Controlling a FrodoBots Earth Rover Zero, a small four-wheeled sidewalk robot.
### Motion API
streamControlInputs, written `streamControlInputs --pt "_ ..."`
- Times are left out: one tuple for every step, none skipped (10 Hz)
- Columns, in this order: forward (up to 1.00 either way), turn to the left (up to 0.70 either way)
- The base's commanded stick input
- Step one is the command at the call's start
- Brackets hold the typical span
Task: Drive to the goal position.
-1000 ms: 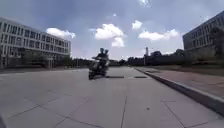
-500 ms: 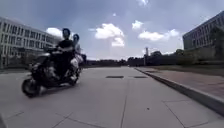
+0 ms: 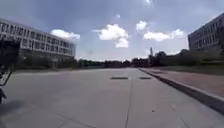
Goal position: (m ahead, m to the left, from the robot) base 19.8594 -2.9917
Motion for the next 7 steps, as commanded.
streamControlInputs --pt "0.70 0.35" --pt "0.70 0.35" --pt "0.70 0.35" --pt "0.70 0.35" --pt "0.70 0.35" --pt "0.70 0.35" --pt "0.70 0.32"
